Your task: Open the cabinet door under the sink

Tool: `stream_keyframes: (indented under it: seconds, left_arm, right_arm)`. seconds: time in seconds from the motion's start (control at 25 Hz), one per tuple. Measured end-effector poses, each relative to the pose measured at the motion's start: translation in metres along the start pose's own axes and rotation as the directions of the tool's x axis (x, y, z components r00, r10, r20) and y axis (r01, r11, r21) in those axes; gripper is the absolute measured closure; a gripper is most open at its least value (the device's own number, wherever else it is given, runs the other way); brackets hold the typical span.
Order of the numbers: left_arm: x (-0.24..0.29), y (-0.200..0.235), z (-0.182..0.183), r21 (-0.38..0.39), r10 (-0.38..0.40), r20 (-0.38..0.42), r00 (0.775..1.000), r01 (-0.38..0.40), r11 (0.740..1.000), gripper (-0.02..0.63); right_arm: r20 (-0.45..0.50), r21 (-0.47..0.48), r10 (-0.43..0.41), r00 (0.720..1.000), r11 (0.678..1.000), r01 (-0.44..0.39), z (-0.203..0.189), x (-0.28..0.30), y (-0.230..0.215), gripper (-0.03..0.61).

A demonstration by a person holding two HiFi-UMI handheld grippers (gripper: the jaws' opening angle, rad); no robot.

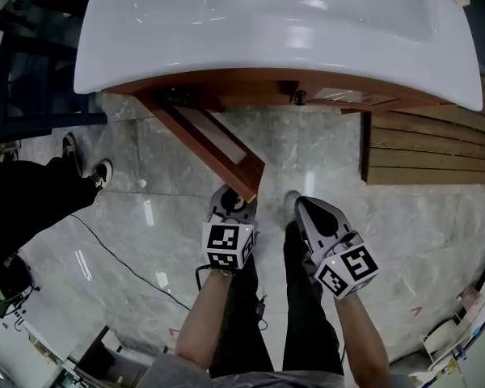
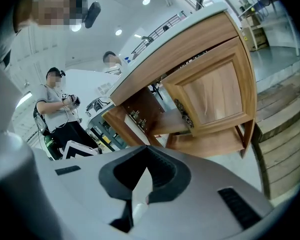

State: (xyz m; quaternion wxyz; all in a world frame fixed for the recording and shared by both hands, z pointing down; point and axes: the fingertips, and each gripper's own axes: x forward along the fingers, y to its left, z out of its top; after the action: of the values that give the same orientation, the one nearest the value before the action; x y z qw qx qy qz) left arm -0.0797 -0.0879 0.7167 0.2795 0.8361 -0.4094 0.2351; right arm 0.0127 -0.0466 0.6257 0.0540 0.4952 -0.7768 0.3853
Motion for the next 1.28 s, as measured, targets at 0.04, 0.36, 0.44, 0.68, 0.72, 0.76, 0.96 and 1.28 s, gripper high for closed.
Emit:
stream_keyframes:
  seconds: [0.04, 0.36, 0.44, 0.68, 0.72, 0.76, 0.96, 1.28]
  left_arm:
    - [-0.004, 0.002, -0.003, 0.013, -0.012, -0.001, 1.000, 0.012, 1.000, 0.528]
    - [-0.041, 0.026, -0.025, 0.080, -0.104, -0.034, 0.994, 0.107, 0.991, 0.529]
    - [-0.049, 0.034, -0.029, 0.095, -0.123, -0.036, 0.992, 0.126, 0.987, 0.531]
    - [-0.073, 0.069, -0.051, 0.117, -0.116, -0.032, 0.993, 0.119, 0.986, 0.548]
    - [-0.075, 0.074, -0.053, 0.136, -0.114, -0.037, 0.993, 0.118, 0.984, 0.549]
    - [-0.078, 0.077, -0.053, 0.149, -0.111, -0.040, 0.993, 0.116, 0.982, 0.551]
    - [-0.090, 0.092, -0.050, 0.180, -0.092, -0.052, 0.994, 0.100, 0.979, 0.558]
    - [-0.109, 0.131, -0.053, 0.198, 0.013, -0.082, 0.997, 0.003, 0.980, 0.577]
  right_arm:
    - [0.007, 0.005, -0.010, 1.000, 1.000, 0.010, -0.004, 0.000, 0.004, 0.569]
    - [0.048, 0.036, -0.064, 0.997, 0.997, 0.062, -0.041, 0.015, 0.046, 0.569]
    - [0.055, 0.037, -0.070, 0.996, 0.997, 0.068, -0.049, 0.022, 0.060, 0.569]
    - [0.073, 0.030, -0.076, 0.994, 0.997, 0.074, -0.065, 0.032, 0.093, 0.569]
    - [0.077, 0.029, -0.078, 0.994, 0.997, 0.076, -0.066, 0.032, 0.097, 0.569]
    - [0.081, 0.027, -0.080, 0.994, 0.997, 0.078, -0.066, 0.032, 0.100, 0.569]
    - [0.103, 0.021, -0.094, 0.990, 0.995, 0.093, -0.067, 0.032, 0.114, 0.569]
    - [0.112, 0.057, -0.130, 0.985, 0.991, 0.124, -0.083, 0.017, 0.135, 0.569]
